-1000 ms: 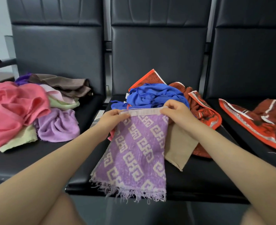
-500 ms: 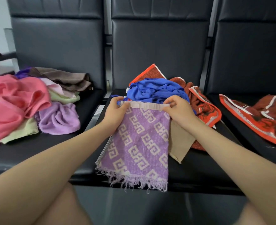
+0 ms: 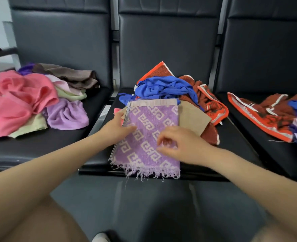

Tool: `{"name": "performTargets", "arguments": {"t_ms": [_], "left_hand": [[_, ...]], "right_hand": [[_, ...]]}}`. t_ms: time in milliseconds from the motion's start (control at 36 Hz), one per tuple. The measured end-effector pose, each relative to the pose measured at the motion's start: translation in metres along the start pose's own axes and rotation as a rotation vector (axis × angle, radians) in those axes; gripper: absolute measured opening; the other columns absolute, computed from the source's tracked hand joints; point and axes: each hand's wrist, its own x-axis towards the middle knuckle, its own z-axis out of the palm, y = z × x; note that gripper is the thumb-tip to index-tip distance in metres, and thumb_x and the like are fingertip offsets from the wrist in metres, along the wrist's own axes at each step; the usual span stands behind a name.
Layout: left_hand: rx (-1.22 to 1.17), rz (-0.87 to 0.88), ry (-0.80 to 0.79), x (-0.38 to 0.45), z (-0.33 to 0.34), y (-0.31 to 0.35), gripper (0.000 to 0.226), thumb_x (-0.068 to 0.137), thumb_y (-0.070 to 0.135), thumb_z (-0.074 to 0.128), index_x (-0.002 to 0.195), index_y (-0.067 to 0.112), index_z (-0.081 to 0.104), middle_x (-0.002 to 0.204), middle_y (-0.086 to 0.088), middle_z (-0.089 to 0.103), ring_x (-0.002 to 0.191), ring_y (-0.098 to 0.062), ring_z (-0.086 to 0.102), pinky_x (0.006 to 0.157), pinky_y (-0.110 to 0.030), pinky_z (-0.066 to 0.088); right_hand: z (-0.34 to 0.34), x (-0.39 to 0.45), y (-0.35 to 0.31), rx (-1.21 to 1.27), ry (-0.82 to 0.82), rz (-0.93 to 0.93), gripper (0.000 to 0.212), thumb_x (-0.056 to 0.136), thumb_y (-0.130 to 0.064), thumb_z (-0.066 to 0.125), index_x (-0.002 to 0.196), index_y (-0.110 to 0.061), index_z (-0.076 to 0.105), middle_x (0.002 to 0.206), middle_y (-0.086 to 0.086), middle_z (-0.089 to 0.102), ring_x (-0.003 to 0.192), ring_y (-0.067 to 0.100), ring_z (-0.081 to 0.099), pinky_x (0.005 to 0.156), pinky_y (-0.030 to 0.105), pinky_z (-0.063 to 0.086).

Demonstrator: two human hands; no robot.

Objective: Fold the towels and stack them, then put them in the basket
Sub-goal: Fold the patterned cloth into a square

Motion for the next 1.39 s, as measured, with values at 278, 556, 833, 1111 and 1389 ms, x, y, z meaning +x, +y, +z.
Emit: {"name": "performTargets", "arguments": {"t_ms": [278, 556, 833, 1111, 1389], "left_hand": [[0.492, 0.242, -0.005, -0.036, 0.019, -0.013, 0.048, 0.101, 0.015, 0.039, 0.148, 0.013, 0.026, 0.1, -0.023, 0.065, 0.09, -0.036, 0.06, 0.075, -0.041, 0.04], [0.657, 0.443, 0.17, -0.047, 0.008, -0.015, 0.068, 0.083, 0.056, 0.03, 0.131, 0.015, 0.055, 0.122, -0.013, 0.05, 0.116, -0.034, 0.043, 0.09, -0.046, 0.047], [0.333, 0.435, -0.047, -0.063, 0.02, 0.006, 0.042, 0.079, 0.058, 0.064, 0.073, 0.024, 0.04, 0.062, 0.007, 0.043, 0.059, -0.012, 0.041, 0.059, -0.029, 0.034], [0.069, 0.232, -0.081, -0.016, -0.003, -0.019, 0.016, 0.086, 0.029, 0.071, 0.075, 0.018, 0.068, 0.055, 0.015, 0.06, 0.052, 0.004, 0.05, 0.059, -0.014, 0.042], [-0.131, 0.207, -0.083, -0.02, -0.012, -0.018, 0.02, 0.091, 0.026, 0.065, 0.075, 0.013, 0.064, 0.069, 0.009, 0.061, 0.064, -0.003, 0.053, 0.061, -0.016, 0.043]], "right_hand": [[0.031, -0.046, 0.013, -0.329, -0.045, -0.226, 0.054, 0.075, -0.02, 0.071, 0.128, -0.016, 0.059, 0.115, 0.002, 0.057, 0.106, 0.014, 0.045, 0.092, 0.027, 0.042], [0.019, -0.034, 0.006, -0.056, 0.088, -0.033, 0.034, 0.087, -0.033, 0.048, 0.095, -0.012, 0.074, 0.088, -0.007, 0.066, 0.082, 0.003, 0.053, 0.073, 0.02, 0.042], [0.008, 0.006, 0.008, 0.524, 0.165, 0.403, 0.043, 0.084, -0.032, 0.073, 0.076, 0.006, 0.055, 0.069, 0.008, 0.047, 0.064, 0.015, 0.042, 0.062, 0.031, 0.033], [0.011, 0.02, 0.024, 0.761, 0.159, 0.508, 0.013, 0.088, -0.024, 0.069, 0.095, -0.013, 0.07, 0.091, -0.004, 0.075, 0.083, 0.008, 0.069, 0.076, 0.02, 0.055], [0.005, 0.001, 0.005, 0.729, 0.121, 0.502, 0.018, 0.093, -0.024, 0.064, 0.081, -0.011, 0.066, 0.067, 0.003, 0.069, 0.059, 0.01, 0.058, 0.057, 0.017, 0.045]]}}
